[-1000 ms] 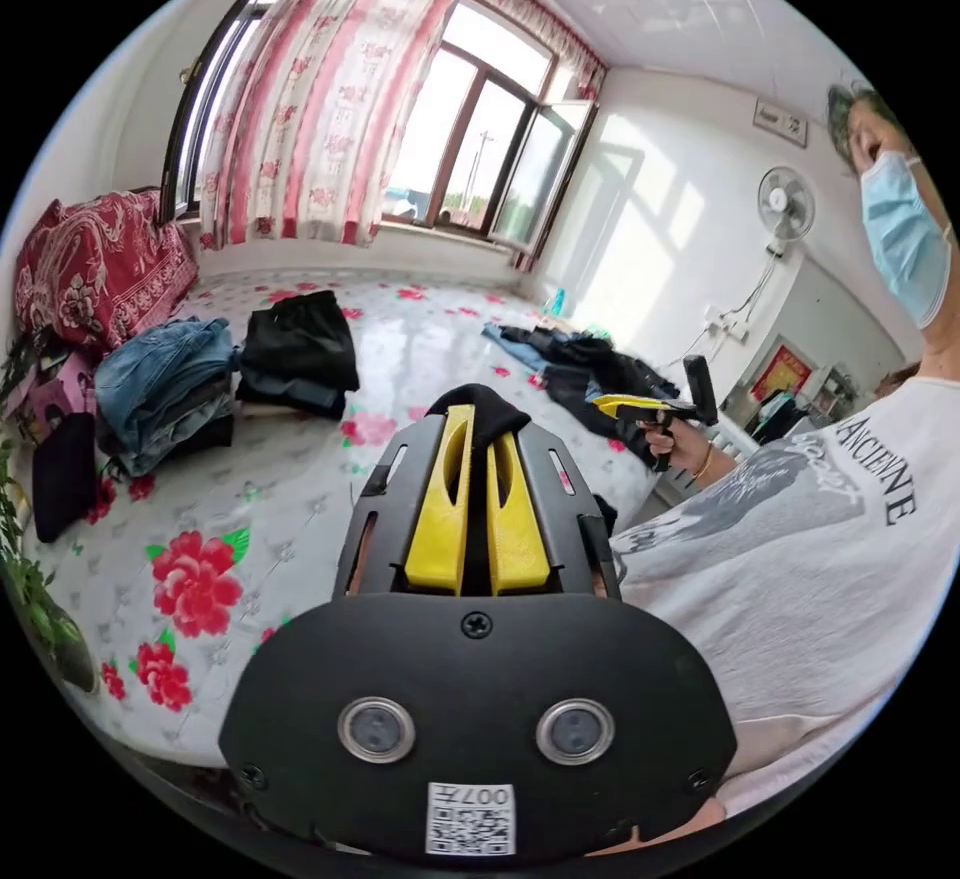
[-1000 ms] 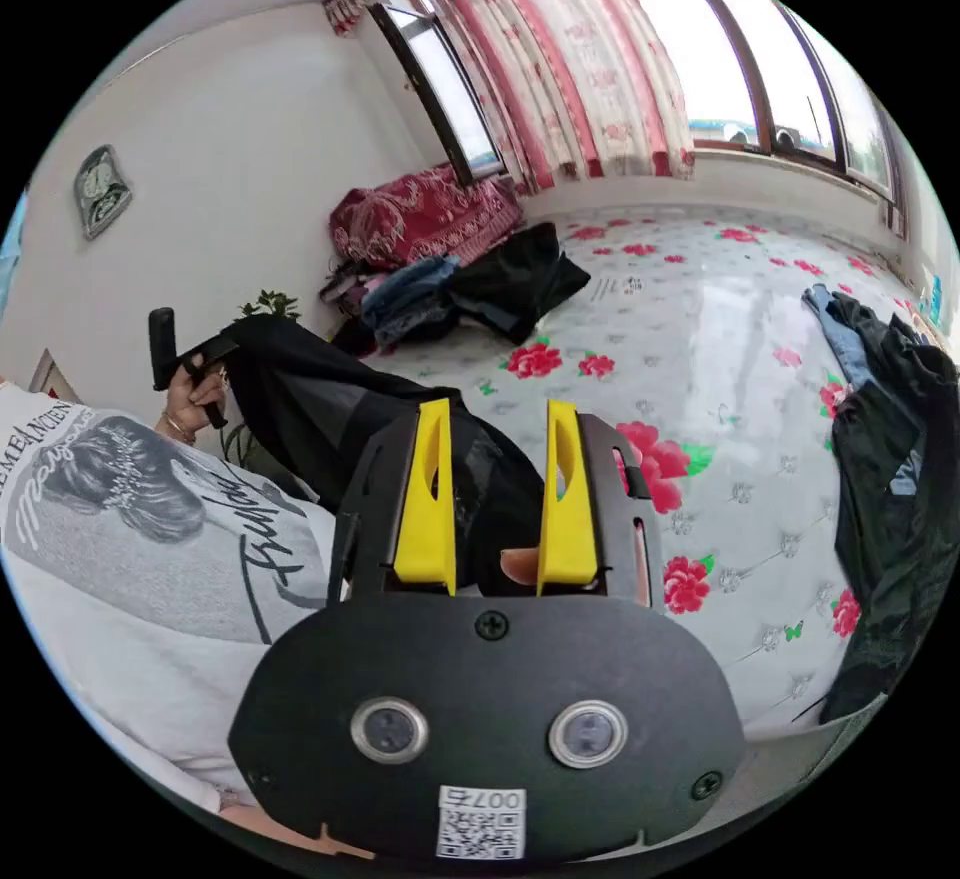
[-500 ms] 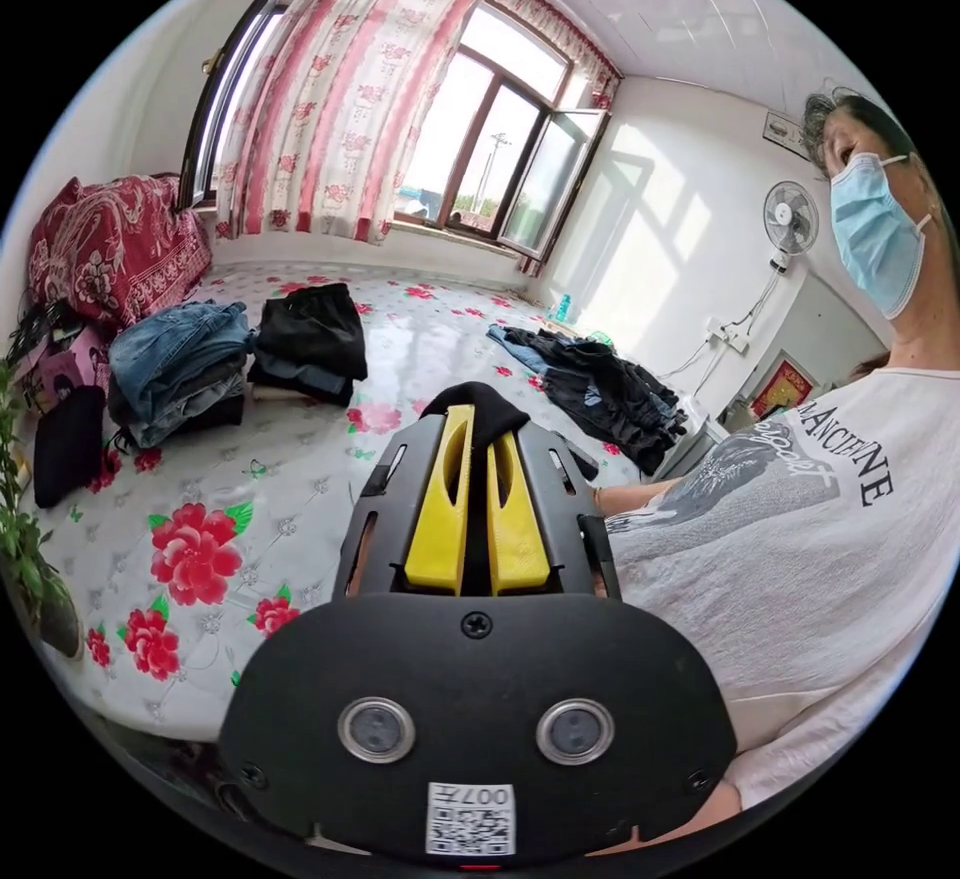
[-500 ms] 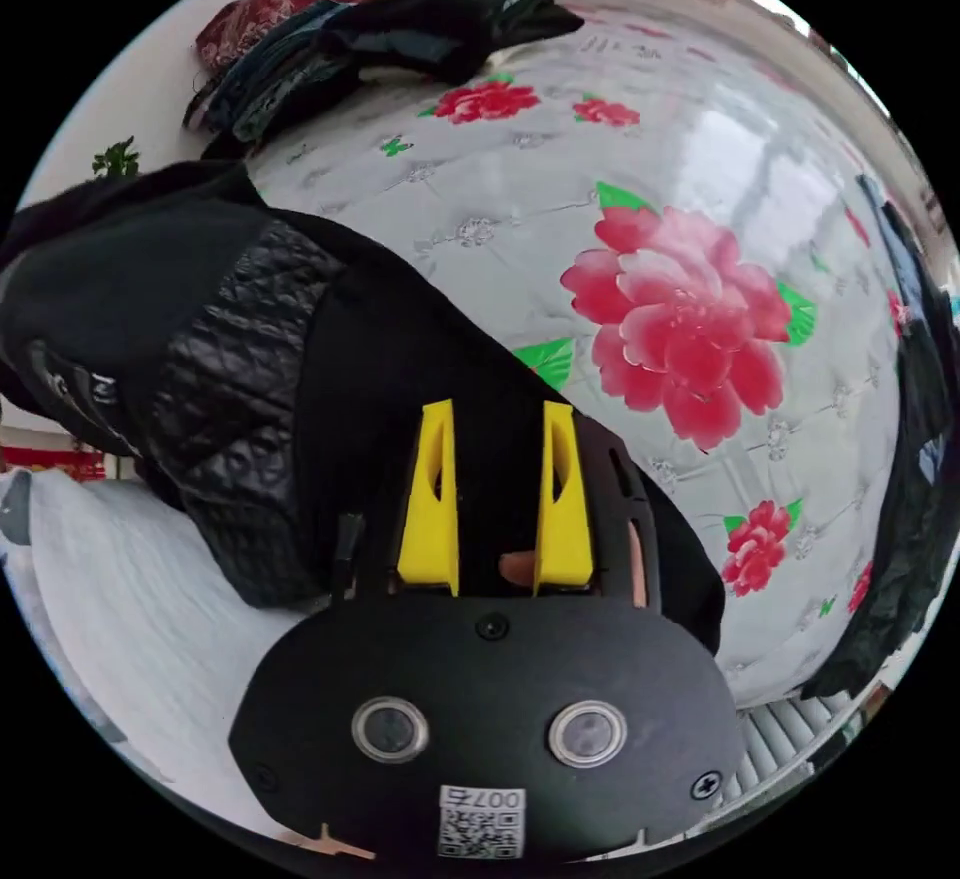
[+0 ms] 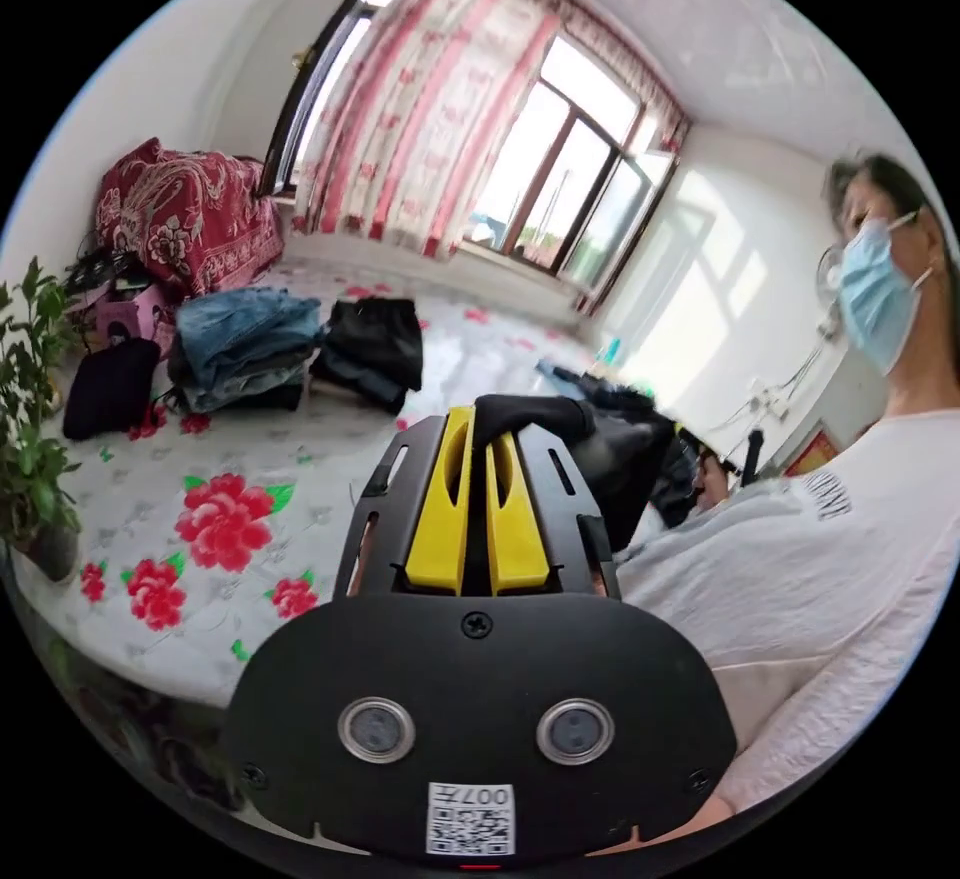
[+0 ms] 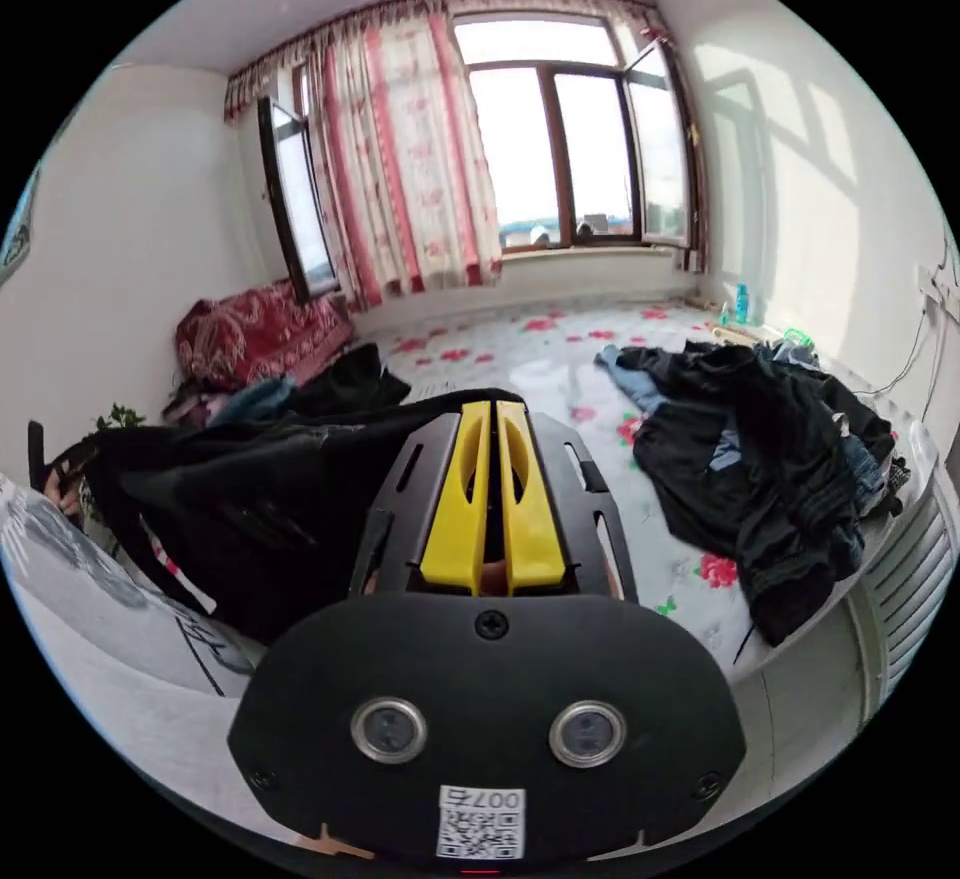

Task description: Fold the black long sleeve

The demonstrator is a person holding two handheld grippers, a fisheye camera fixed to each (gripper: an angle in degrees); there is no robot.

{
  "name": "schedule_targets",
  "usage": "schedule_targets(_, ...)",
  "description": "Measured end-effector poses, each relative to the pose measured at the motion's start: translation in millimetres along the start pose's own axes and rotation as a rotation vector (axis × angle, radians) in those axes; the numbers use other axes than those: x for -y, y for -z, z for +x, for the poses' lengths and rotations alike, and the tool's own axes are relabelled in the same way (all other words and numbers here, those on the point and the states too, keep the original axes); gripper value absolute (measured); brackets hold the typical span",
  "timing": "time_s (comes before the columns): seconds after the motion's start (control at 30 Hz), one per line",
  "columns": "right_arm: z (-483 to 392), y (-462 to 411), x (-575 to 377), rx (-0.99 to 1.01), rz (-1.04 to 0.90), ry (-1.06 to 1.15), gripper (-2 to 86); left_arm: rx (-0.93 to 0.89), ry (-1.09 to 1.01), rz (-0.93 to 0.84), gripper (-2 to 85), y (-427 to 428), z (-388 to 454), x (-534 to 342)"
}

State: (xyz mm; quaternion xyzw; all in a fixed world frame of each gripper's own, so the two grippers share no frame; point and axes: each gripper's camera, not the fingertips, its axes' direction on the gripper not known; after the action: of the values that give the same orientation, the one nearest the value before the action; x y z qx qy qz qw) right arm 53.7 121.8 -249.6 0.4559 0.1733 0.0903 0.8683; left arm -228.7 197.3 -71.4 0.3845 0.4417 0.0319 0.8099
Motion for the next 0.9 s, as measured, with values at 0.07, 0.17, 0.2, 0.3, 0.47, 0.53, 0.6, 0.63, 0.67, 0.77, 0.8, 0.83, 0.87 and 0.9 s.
schedule_targets(0.07,0,23,28,0.009,0.122,0.049,-0.2,-0.023,-0.057,0.078,-0.8,0,7,27)
schedule_targets(0.17,-10,24,71,-0.066,0.216,0.158,0.0,0.05,-0.19,0.102,-0.4,-27,11,84)
schedule_targets(0.2,-12,9,89,-0.089,0.197,0.195,0.2,0.097,-0.2,0.074,-0.1,-53,0,109)
schedule_targets(0.3,4,-69,127,-0.104,0.059,0.172,1.3,0.229,-0.089,-0.108,4.2,-150,-60,162)
schedule_targets(0.47,81,-178,101,-0.095,-0.288,-0.068,4.3,0.464,0.15,-0.301,10.3,-229,-130,146)
schedule_targets(0.53,115,-204,30,-0.052,-0.436,-0.14,5.8,0.448,0.149,-0.343,9.1,-246,-135,97)
schedule_targets(0.6,139,-226,-43,-0.008,-0.623,-0.203,6.9,0.383,0.184,-0.454,8.8,-265,-142,51)
schedule_targets(0.63,150,-235,-92,0.017,-0.747,-0.251,7.4,0.338,0.218,-0.54,8.7,-278,-145,20)
schedule_targets(0.67,154,-236,-114,0.029,-0.797,-0.272,7.7,0.314,0.229,-0.583,8.8,-285,-146,5)
schedule_targets(0.77,151,-223,-184,0.08,-0.878,-0.302,8.6,0.28,0.259,-0.764,9.8,-310,-138,-51)
schedule_targets(0.8,145,-215,-195,0.083,-0.879,-0.276,8.9,0.274,0.24,-0.799,10.0,-318,-131,-62)
schedule_targets(0.83,140,-209,-199,0.078,-0.878,-0.239,9.2,0.274,0.21,-0.818,10.1,-325,-124,-66)
schedule_targets(0.87,137,-207,-200,0.075,-0.879,-0.216,9.3,0.275,0.19,-0.823,10.2,-329,-121,-67)
schedule_targets(0.9,134,-206,-202,0.064,-0.89,-0.165,9.4,0.273,0.149,-0.824,10.6,-337,-115,-65)
